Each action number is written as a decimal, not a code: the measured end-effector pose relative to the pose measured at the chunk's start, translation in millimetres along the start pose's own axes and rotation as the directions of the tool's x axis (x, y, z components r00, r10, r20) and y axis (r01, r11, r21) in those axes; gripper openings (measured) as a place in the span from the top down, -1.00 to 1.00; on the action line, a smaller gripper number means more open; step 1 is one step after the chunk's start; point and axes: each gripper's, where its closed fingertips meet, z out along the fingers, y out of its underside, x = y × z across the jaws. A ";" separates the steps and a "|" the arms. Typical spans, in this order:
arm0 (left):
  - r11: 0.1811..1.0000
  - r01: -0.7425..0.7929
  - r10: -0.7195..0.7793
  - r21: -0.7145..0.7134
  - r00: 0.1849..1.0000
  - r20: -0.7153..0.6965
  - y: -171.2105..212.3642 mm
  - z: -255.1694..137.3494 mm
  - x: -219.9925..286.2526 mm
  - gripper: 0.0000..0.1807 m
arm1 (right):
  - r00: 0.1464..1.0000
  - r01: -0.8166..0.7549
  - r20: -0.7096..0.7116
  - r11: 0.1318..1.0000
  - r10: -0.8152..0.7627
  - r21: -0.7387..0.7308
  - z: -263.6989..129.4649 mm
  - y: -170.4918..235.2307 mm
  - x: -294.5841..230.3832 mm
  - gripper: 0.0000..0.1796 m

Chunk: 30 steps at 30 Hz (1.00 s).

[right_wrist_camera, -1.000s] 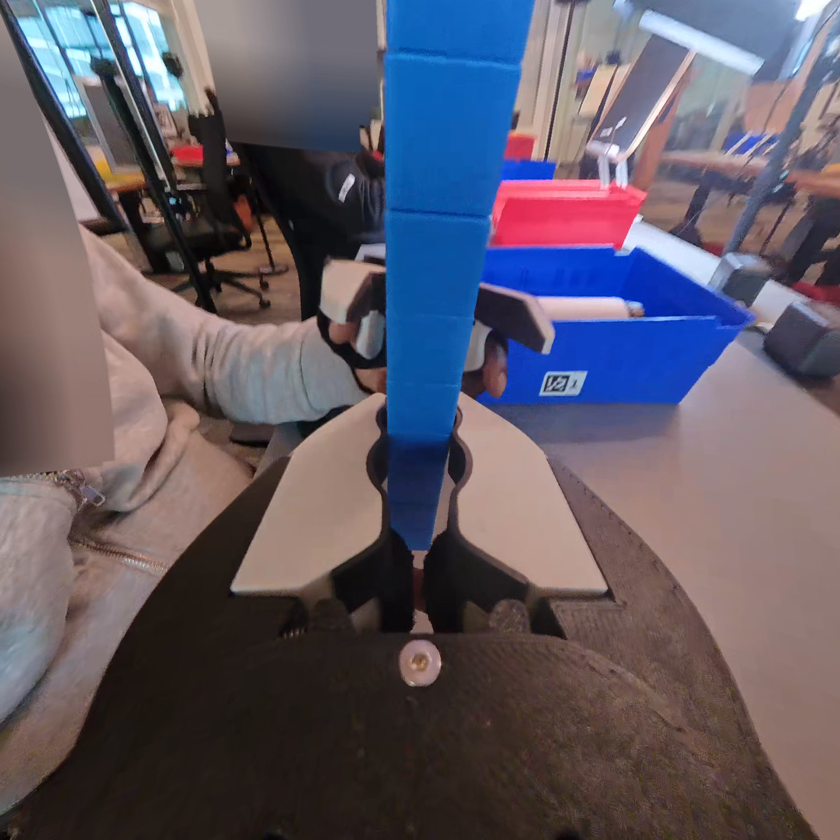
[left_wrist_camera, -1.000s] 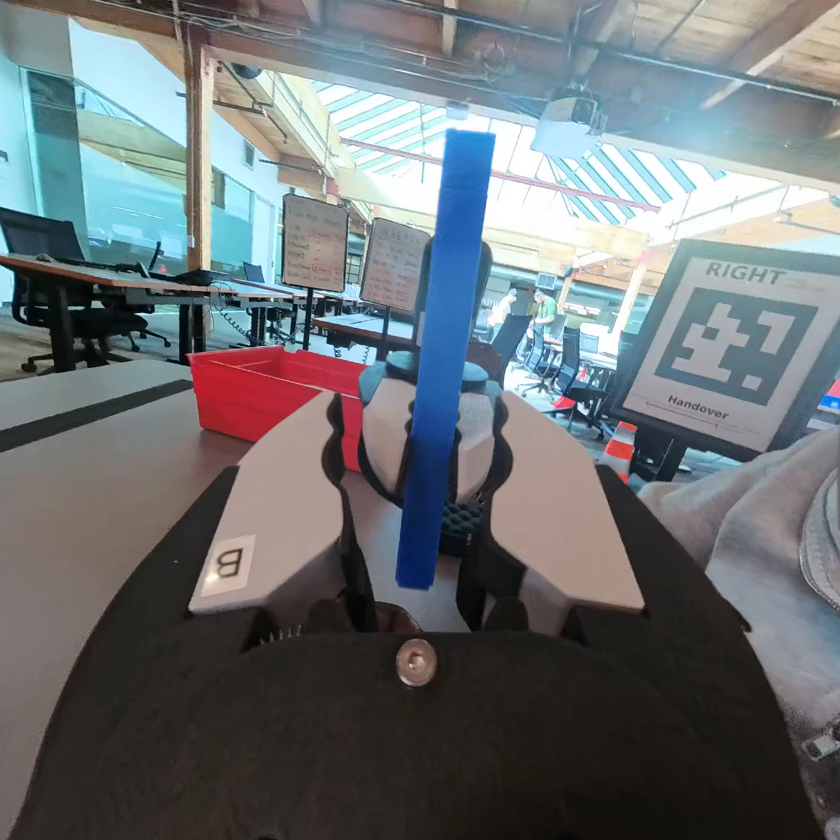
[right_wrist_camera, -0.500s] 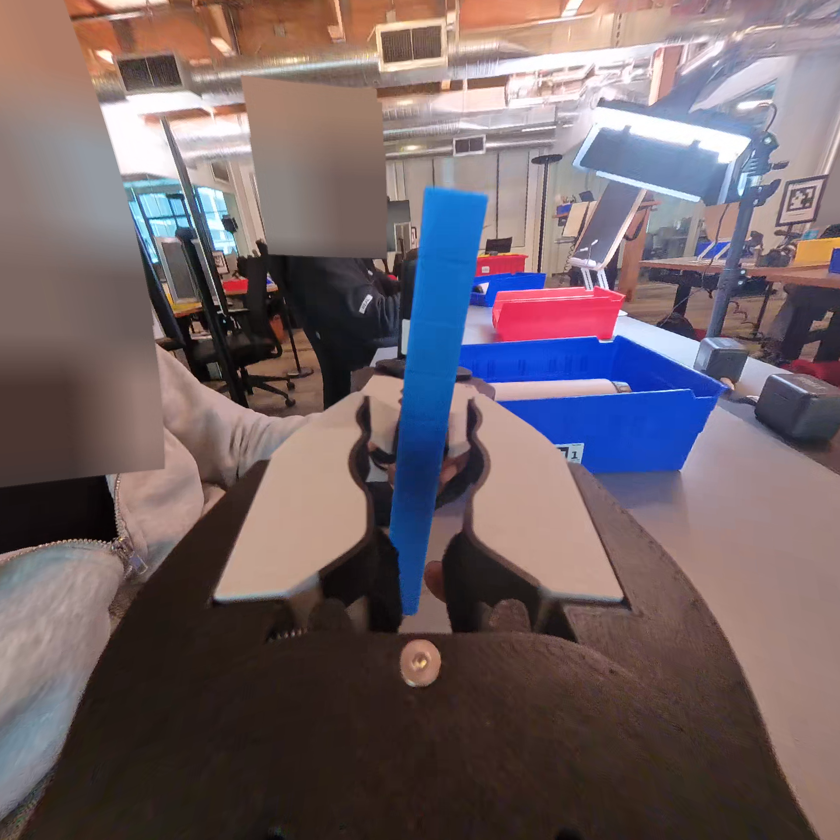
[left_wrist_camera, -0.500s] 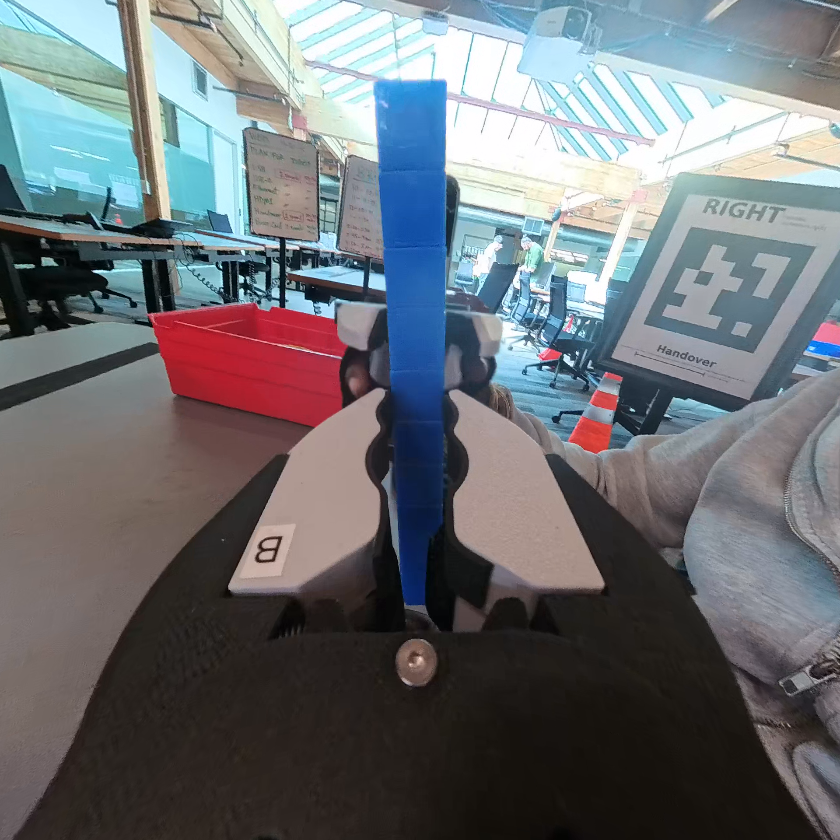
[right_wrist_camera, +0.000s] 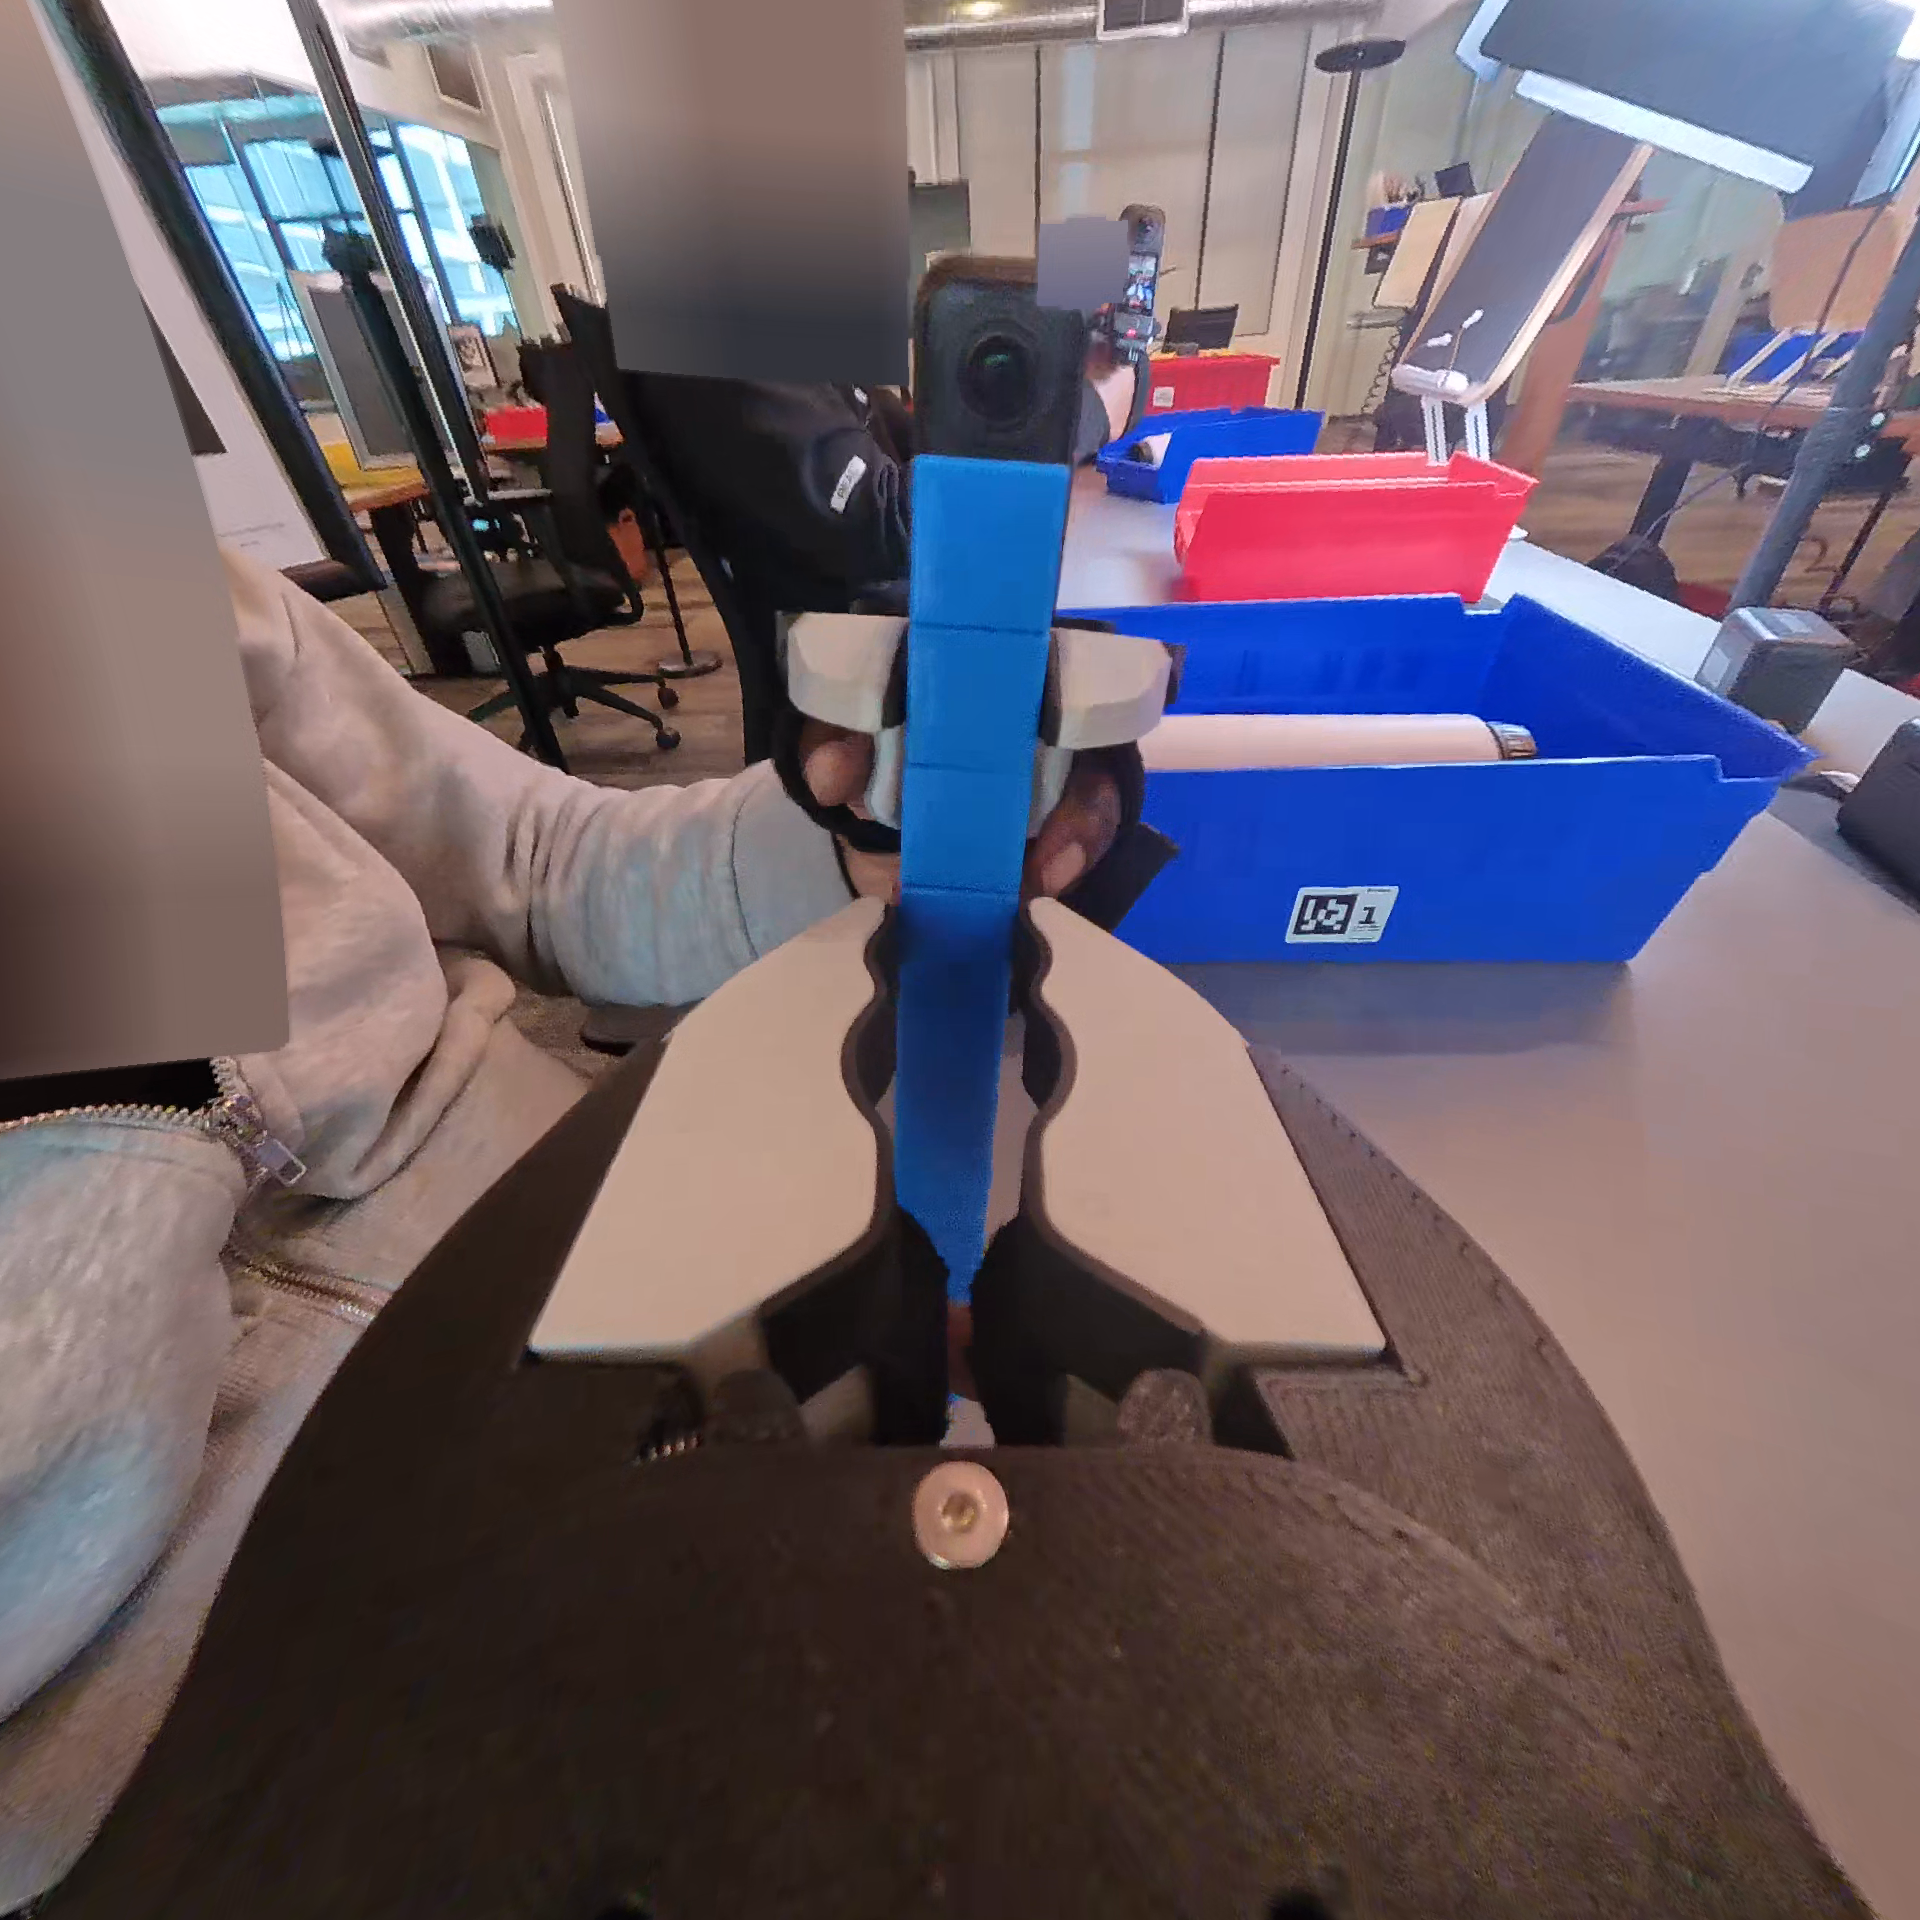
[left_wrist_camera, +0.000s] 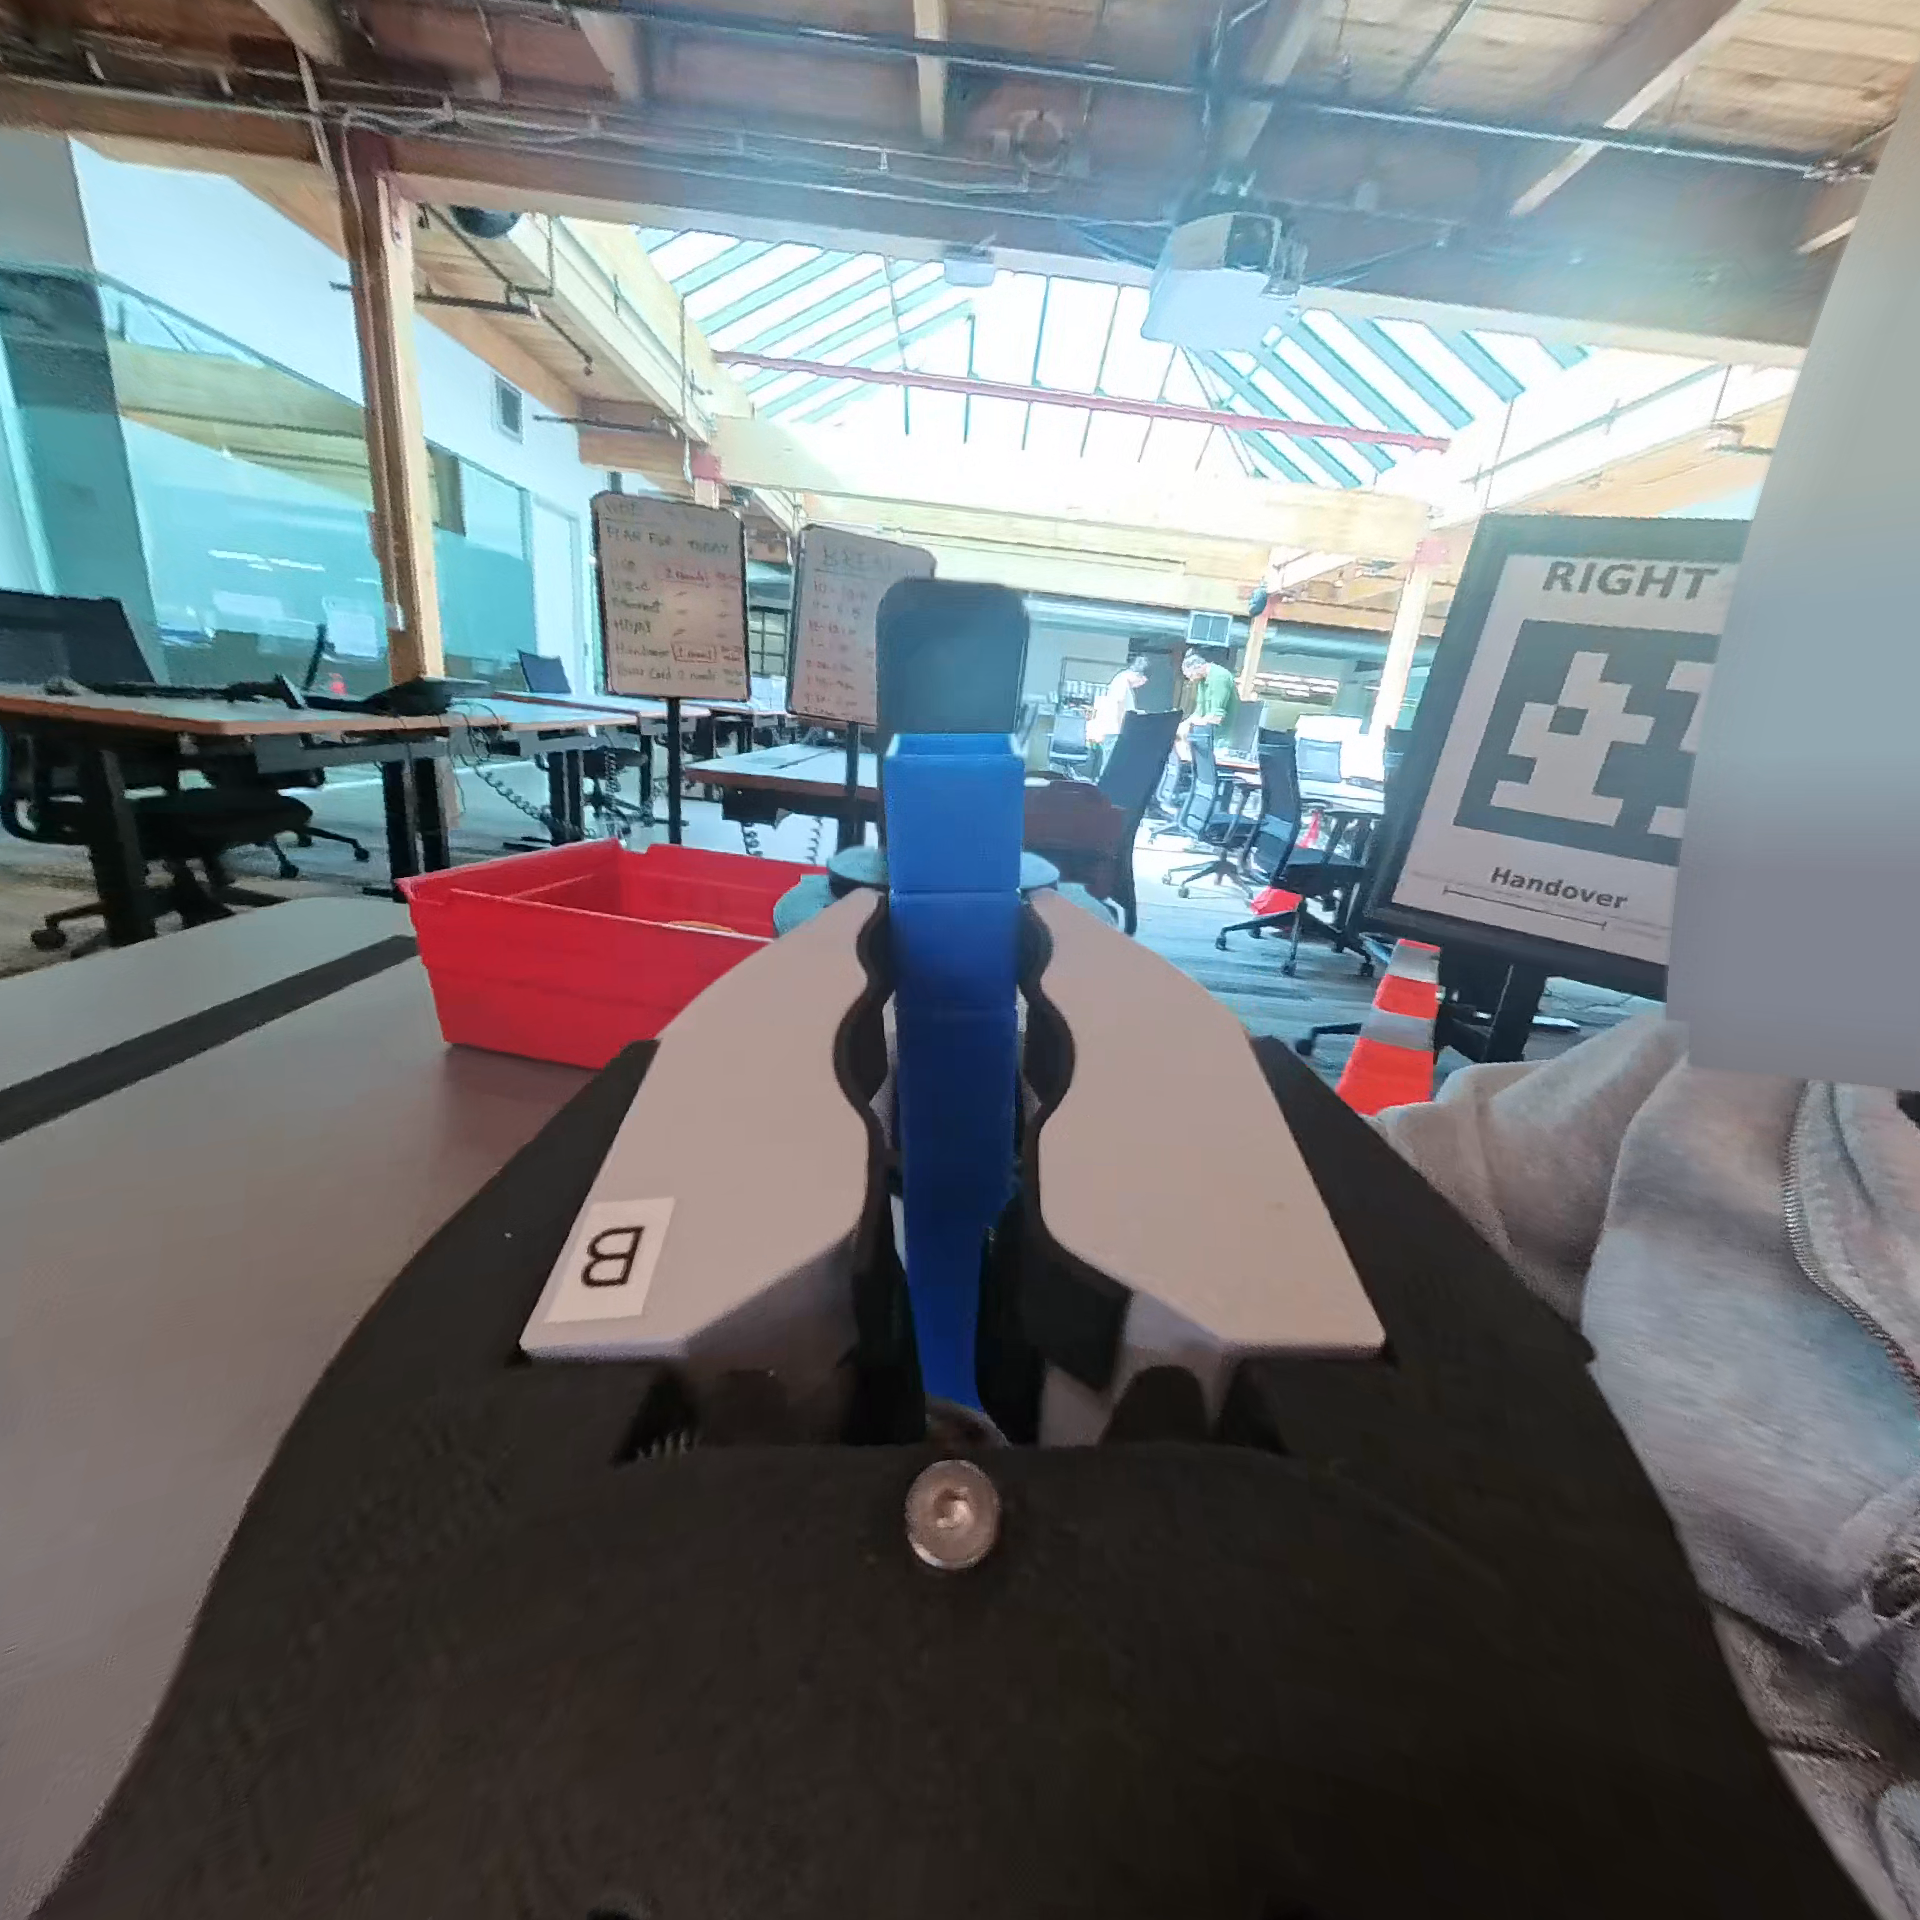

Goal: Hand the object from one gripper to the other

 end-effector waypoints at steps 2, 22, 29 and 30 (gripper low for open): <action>0.998 -0.008 0.007 0.065 1.000 0.013 -10.1 -2.5 -0.9 0.76 | 1.000 -0.014 0.007 1.000 0.014 0.028 -0.5 -2.4 0.1 0.72; 0.988 0.127 -0.126 0.090 0.992 -0.014 -9.9 -6.1 -6.3 0.44 | 0.993 -0.099 0.066 0.994 0.102 -0.054 -7.2 12.3 1.6 0.75; 0.992 0.039 -0.043 0.119 0.998 0.038 -7.7 -1.9 -6.8 0.76 | 0.993 -0.098 0.068 0.990 0.091 0.105 -11.1 -12.3 1.9 0.70; 0.984 0.057 -0.066 0.170 0.997 0.047 -14.0 -5.5 -10.1 0.75 | 0.992 -0.116 0.071 0.978 0.105 0.175 -14.1 -21.2 3.5 0.55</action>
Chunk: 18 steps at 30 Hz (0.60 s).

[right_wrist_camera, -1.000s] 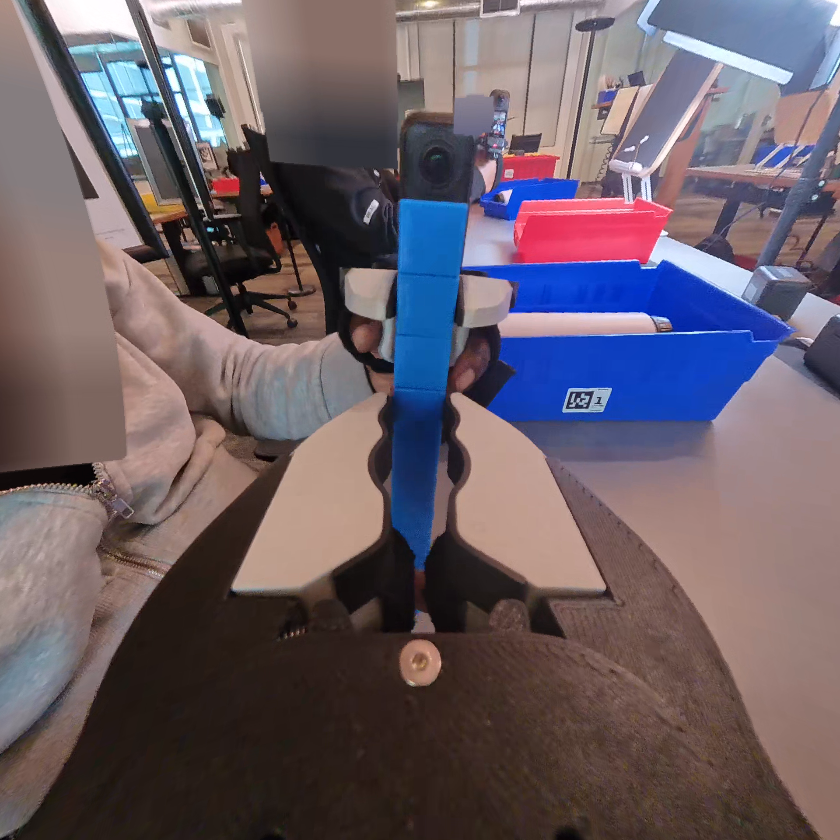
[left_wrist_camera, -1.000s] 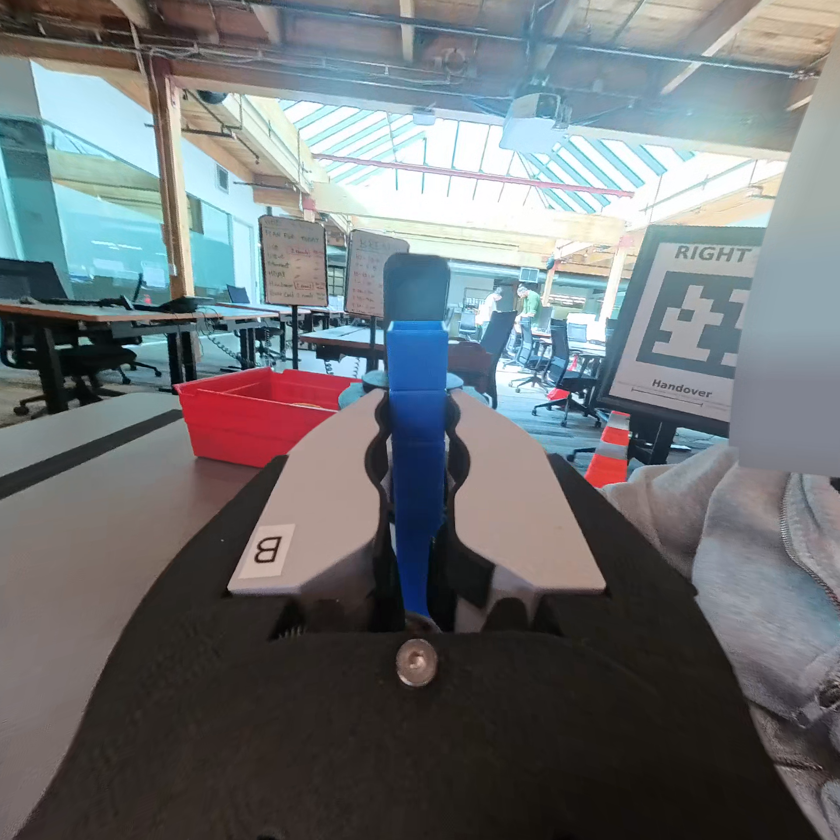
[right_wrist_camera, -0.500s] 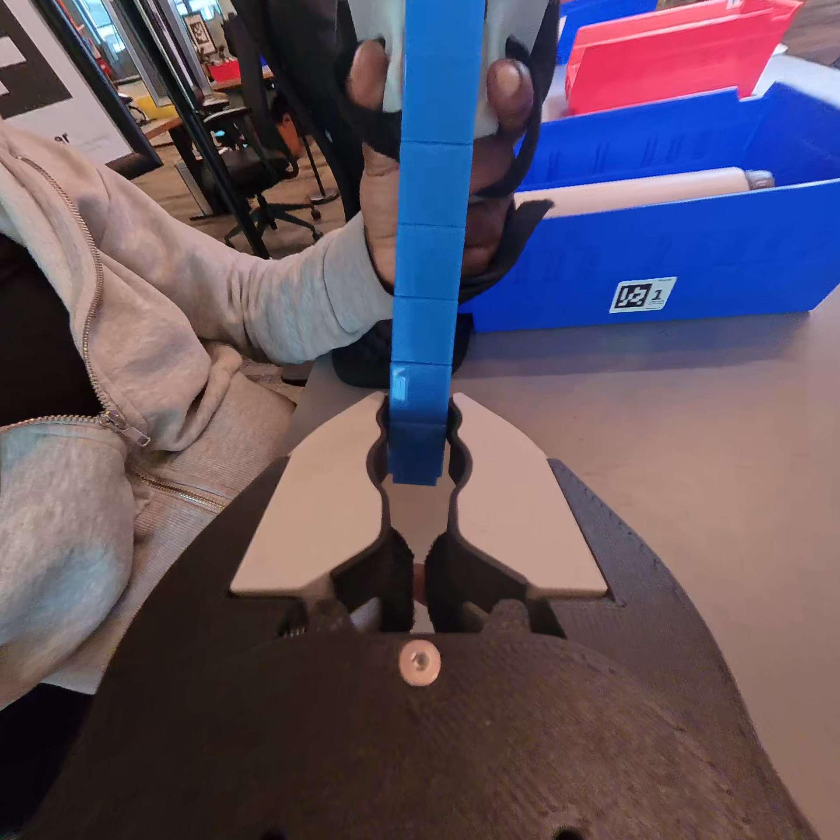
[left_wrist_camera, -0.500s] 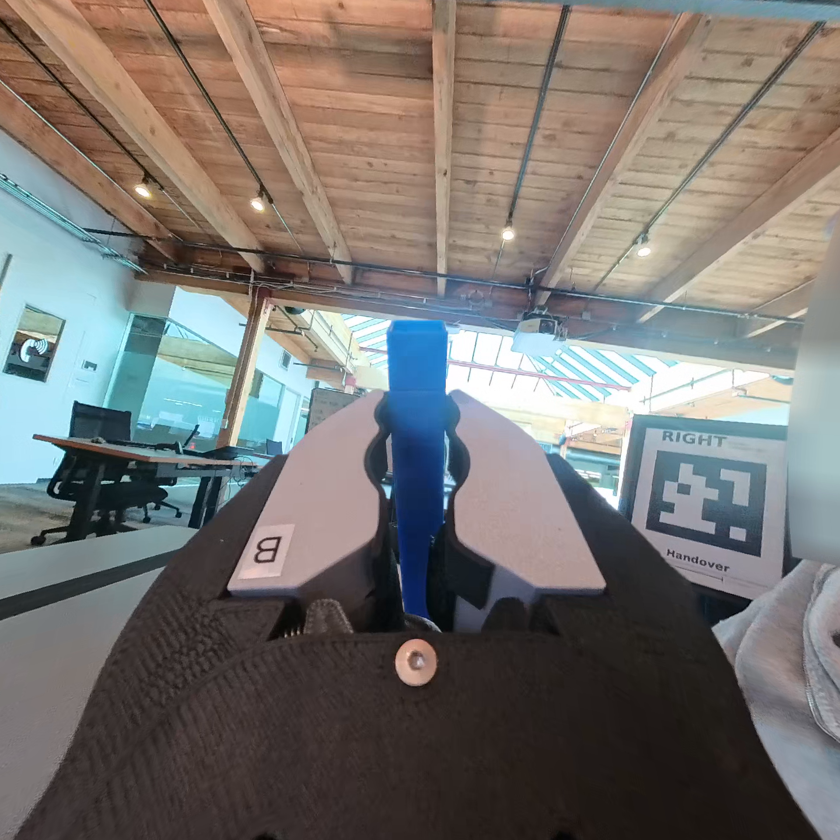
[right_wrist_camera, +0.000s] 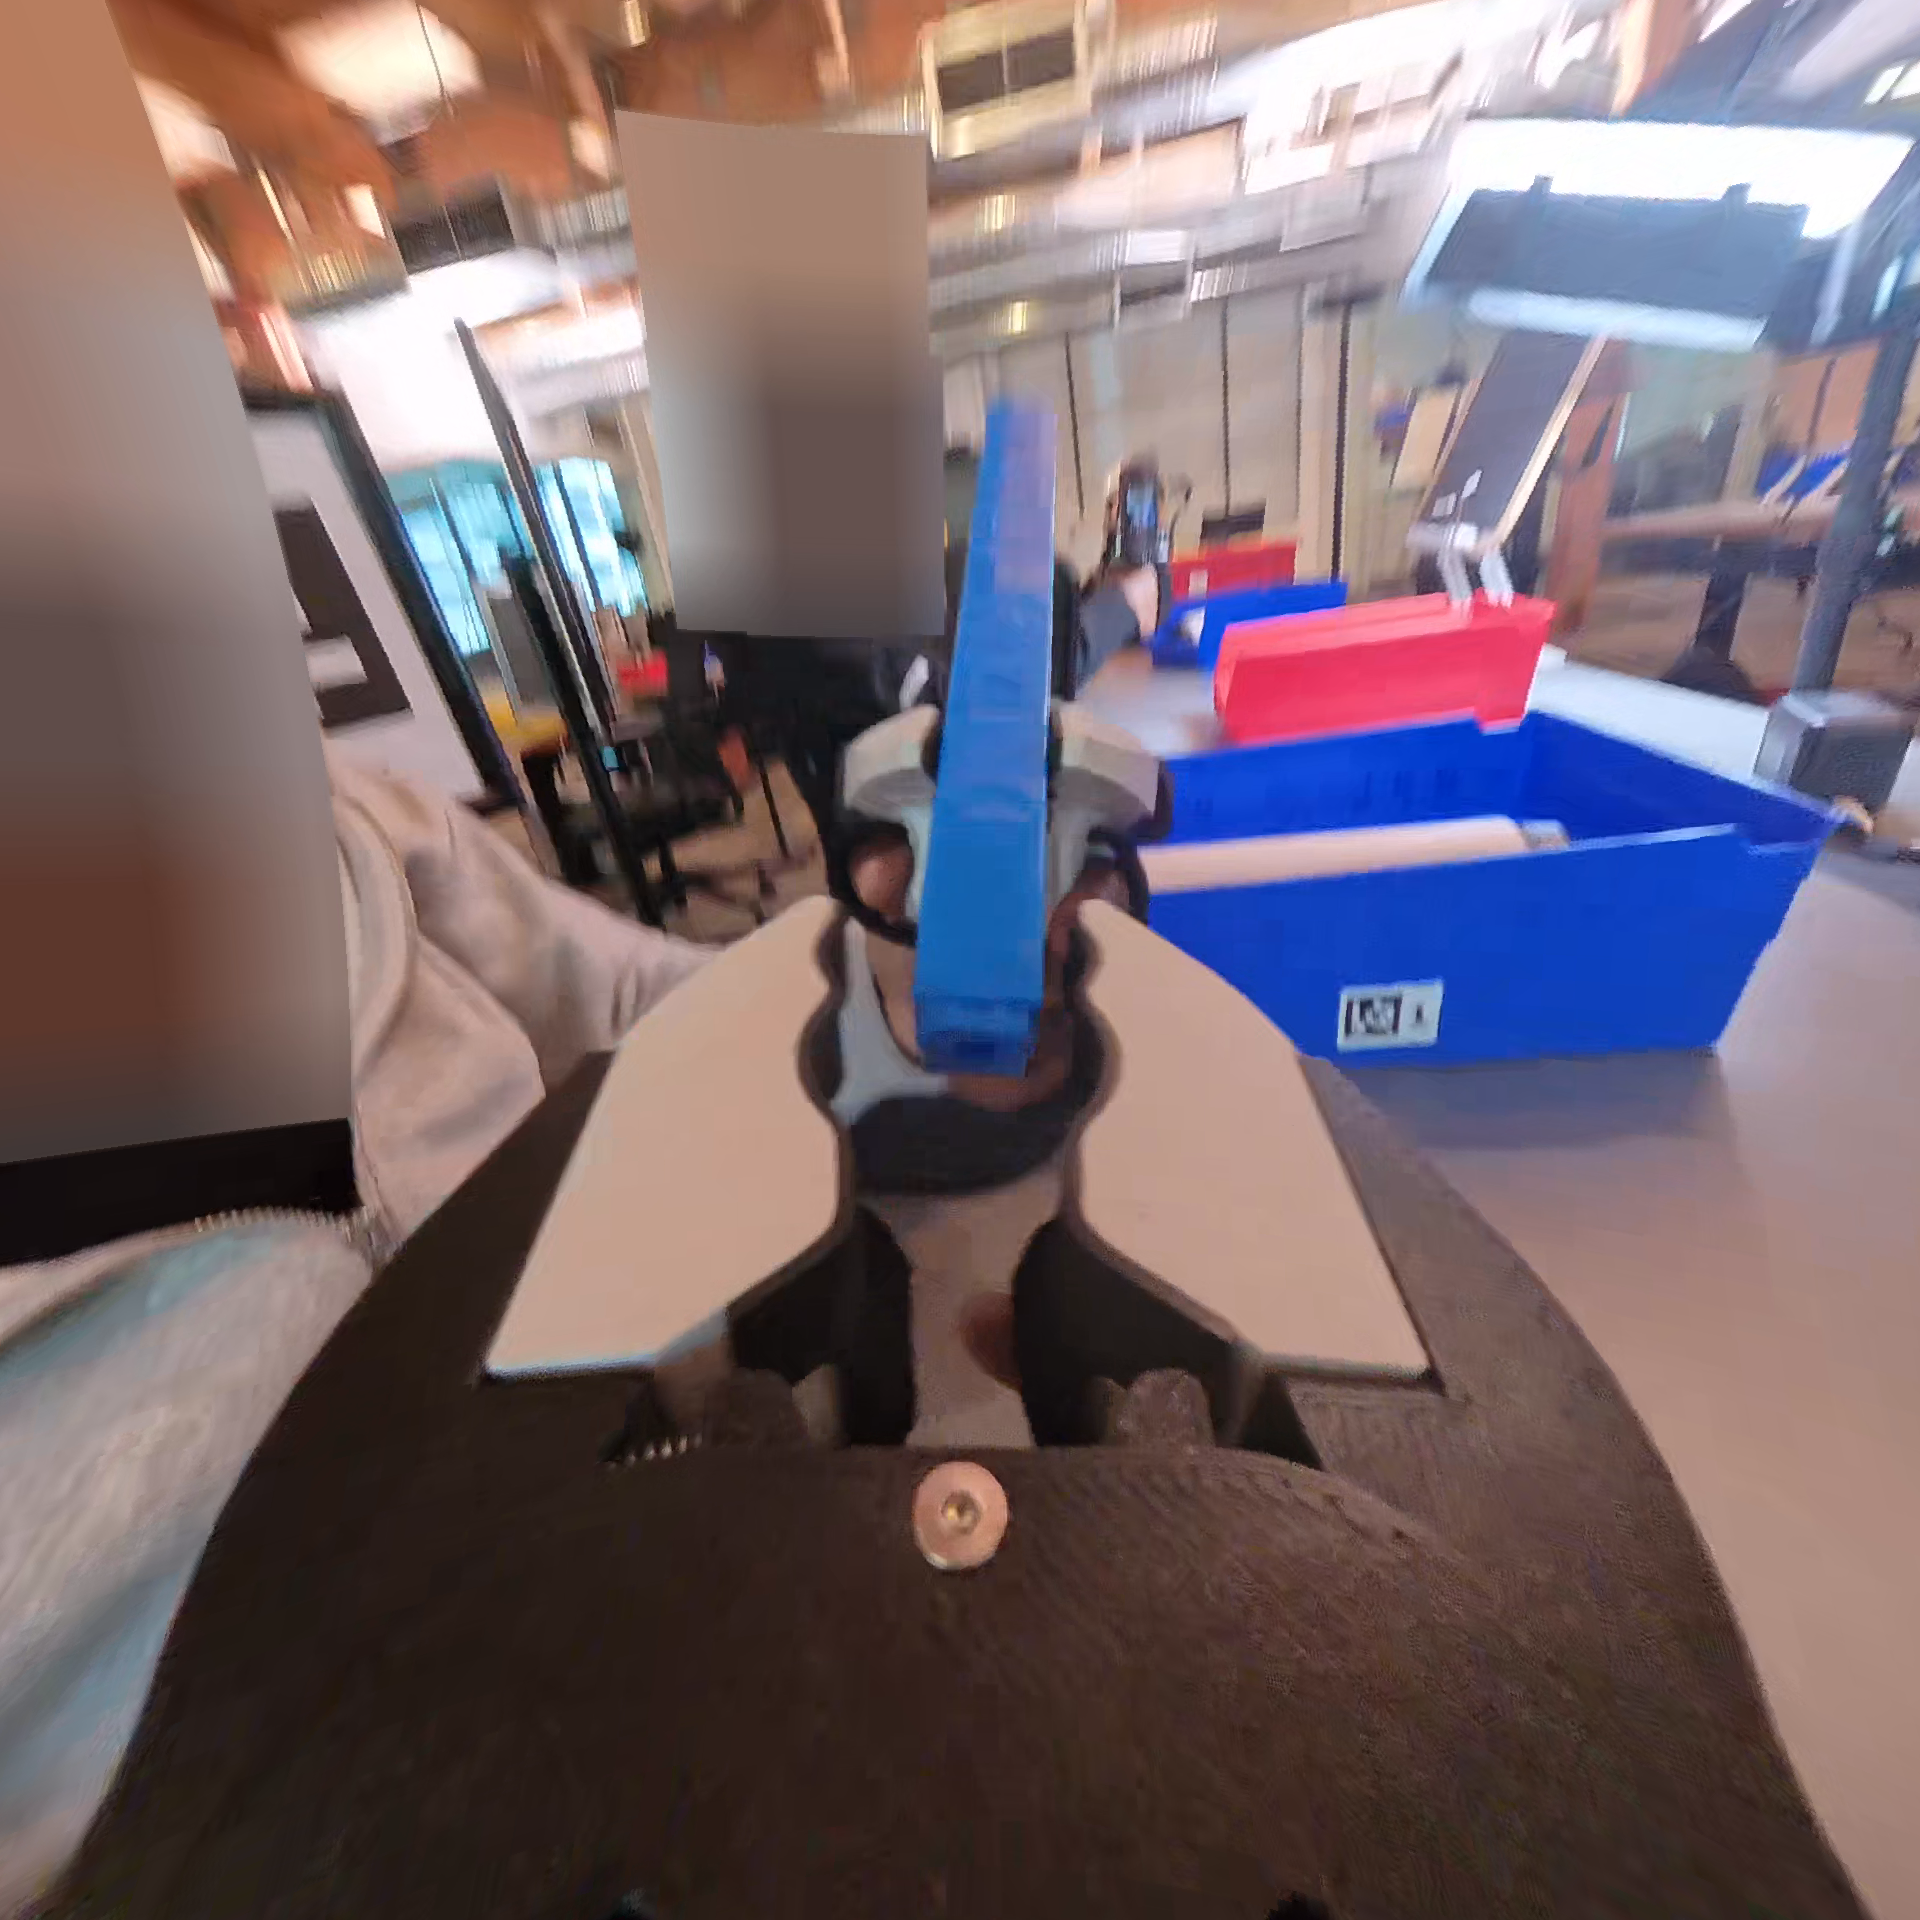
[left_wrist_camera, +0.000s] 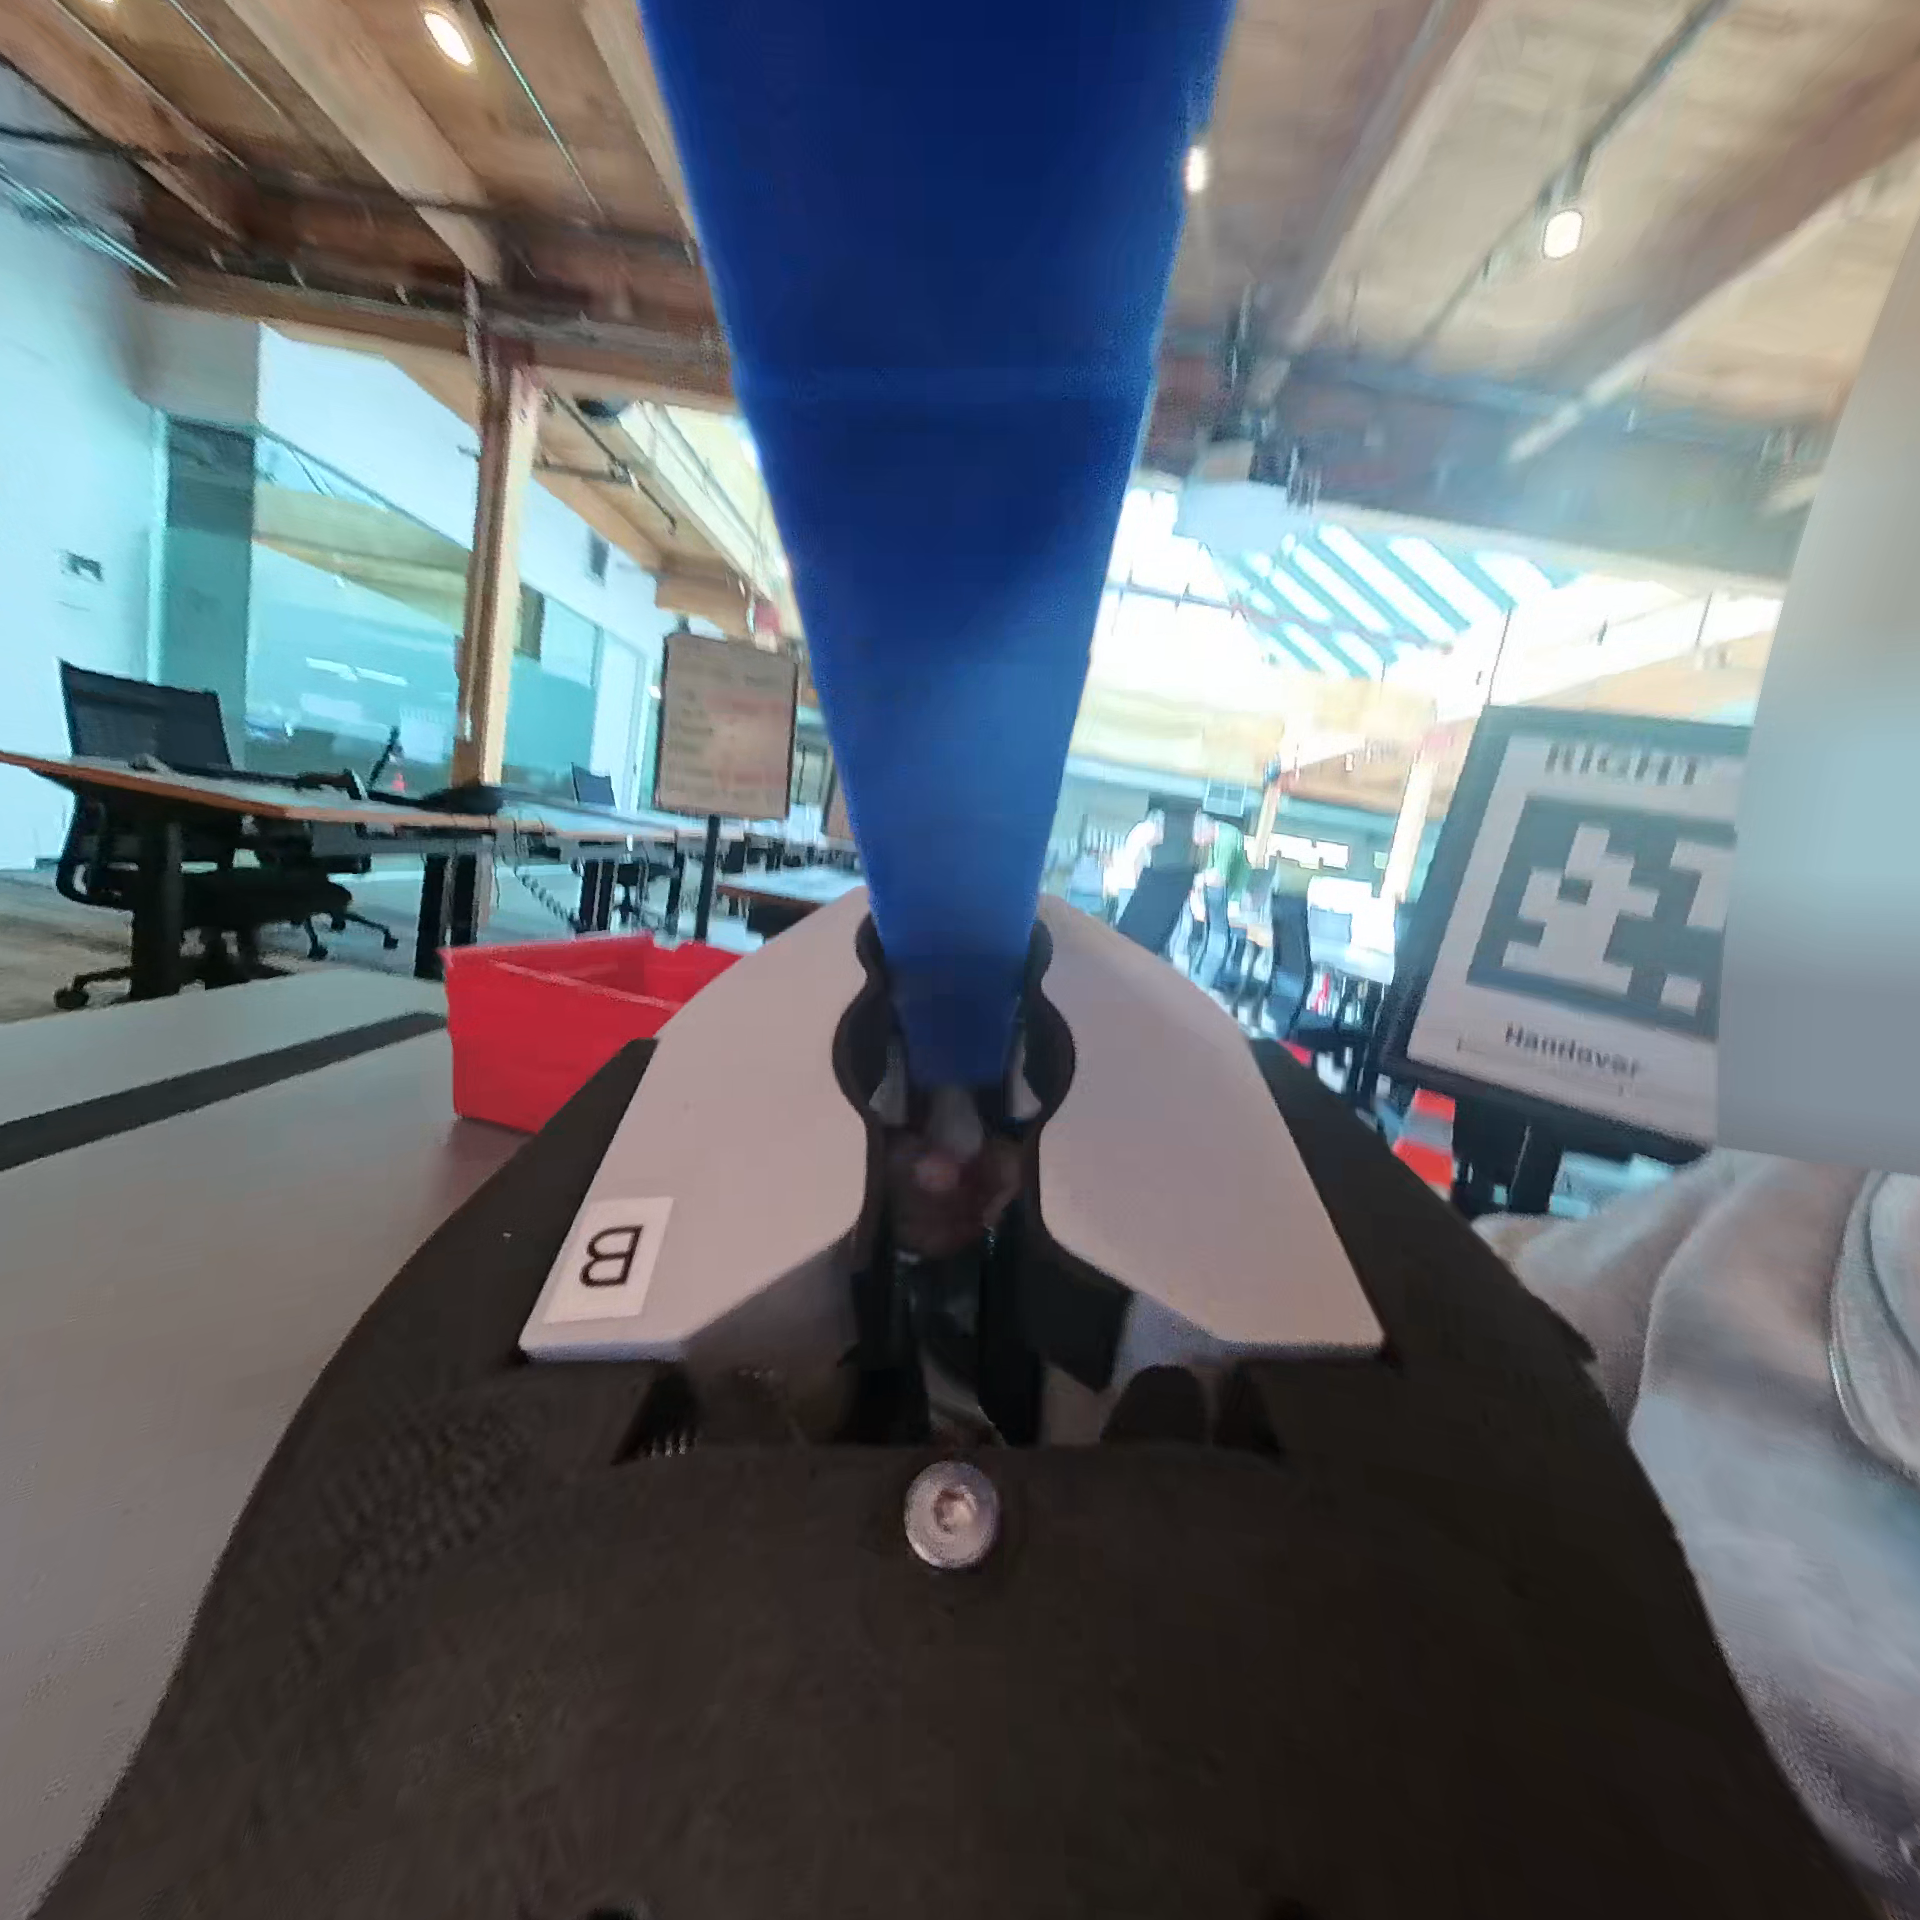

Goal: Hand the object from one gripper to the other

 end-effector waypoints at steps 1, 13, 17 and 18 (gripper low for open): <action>0.999 0.019 -0.019 0.048 1.000 0.006 -7.1 -2.6 -2.2 0.76 | 1.000 -0.023 0.000 0.997 0.023 0.068 -1.7 -8.6 0.8 0.41; 0.991 0.029 -0.032 0.134 0.999 0.023 -13.1 -2.7 -2.9 0.76 | 0.999 -0.011 -0.034 0.933 0.025 0.360 8.2 -27.2 8.6 0.75; 0.998 -0.020 0.018 0.057 1.000 0.022 -7.2 -0.8 0.3 0.66 | 0.999 0.031 -0.044 0.923 -0.015 0.384 -7.0 -38.7 5.8 0.75; 0.999 -0.016 0.015 0.041 1.000 0.021 -7.0 -1.4 0.2 0.58 | 0.999 0.028 -0.038 0.915 -0.014 0.402 -13.5 -43.7 4.8 0.75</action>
